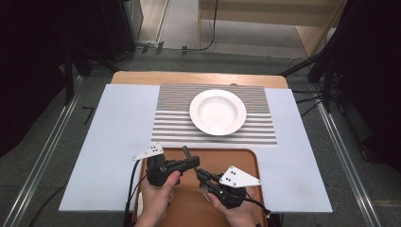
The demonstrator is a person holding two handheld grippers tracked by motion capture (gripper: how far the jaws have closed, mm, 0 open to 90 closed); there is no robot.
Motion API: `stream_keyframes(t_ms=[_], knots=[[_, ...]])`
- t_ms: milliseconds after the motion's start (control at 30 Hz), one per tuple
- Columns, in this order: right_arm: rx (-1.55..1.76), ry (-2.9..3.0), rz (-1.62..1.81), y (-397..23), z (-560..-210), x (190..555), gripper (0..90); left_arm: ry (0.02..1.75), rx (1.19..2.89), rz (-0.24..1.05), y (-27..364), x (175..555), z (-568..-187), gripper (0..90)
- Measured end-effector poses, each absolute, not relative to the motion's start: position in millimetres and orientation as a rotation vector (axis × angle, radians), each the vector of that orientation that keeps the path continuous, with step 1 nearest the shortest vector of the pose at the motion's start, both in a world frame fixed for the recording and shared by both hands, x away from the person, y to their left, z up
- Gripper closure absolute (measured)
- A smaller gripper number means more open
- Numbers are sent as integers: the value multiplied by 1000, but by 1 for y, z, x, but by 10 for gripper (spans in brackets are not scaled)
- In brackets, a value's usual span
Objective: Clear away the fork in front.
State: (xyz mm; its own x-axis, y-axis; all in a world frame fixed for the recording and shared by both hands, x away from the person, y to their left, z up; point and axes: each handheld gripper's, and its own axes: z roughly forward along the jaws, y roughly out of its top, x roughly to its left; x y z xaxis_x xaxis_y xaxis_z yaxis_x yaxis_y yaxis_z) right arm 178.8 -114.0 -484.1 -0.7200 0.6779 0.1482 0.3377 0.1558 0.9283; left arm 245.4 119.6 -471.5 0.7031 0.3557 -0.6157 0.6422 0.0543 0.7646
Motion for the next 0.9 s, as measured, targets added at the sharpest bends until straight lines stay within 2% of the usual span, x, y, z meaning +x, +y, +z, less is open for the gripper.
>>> stream_keyframes(t_ms=[33, 100, 300, 400, 467, 533, 600, 633, 900], knots=[[976, 2136, 1592, -115, -483, 179, 821, 851, 1555, -253, 121, 246, -472, 862], [978, 2130, 1604, -117, -481, 179, 731, 848, 1547, -253, 125, 247, -473, 862], [1019, 2100, 1584, -129, -477, 182, 418, 835, 1559, -214, 135, 246, -468, 863], [1026, 2093, 1591, -139, -475, 184, 314, 834, 1556, -194, 142, 246, -465, 863], [1032, 2089, 1569, -145, -474, 185, 174, 834, 1565, -172, 146, 245, -463, 862], [1055, 2087, 1565, -152, -474, 188, 95, 831, 1563, -168, 150, 245, -462, 863], [1072, 2070, 1579, -160, -475, 191, 80, 833, 1566, -158, 153, 245, -461, 863], [1077, 2066, 1579, -164, -475, 192, 3, 838, 1562, -162, 155, 245, -461, 862], [1146, 1984, 1521, -197, -477, 196, 0, 827, 1553, -143, 168, 244, -458, 862]])
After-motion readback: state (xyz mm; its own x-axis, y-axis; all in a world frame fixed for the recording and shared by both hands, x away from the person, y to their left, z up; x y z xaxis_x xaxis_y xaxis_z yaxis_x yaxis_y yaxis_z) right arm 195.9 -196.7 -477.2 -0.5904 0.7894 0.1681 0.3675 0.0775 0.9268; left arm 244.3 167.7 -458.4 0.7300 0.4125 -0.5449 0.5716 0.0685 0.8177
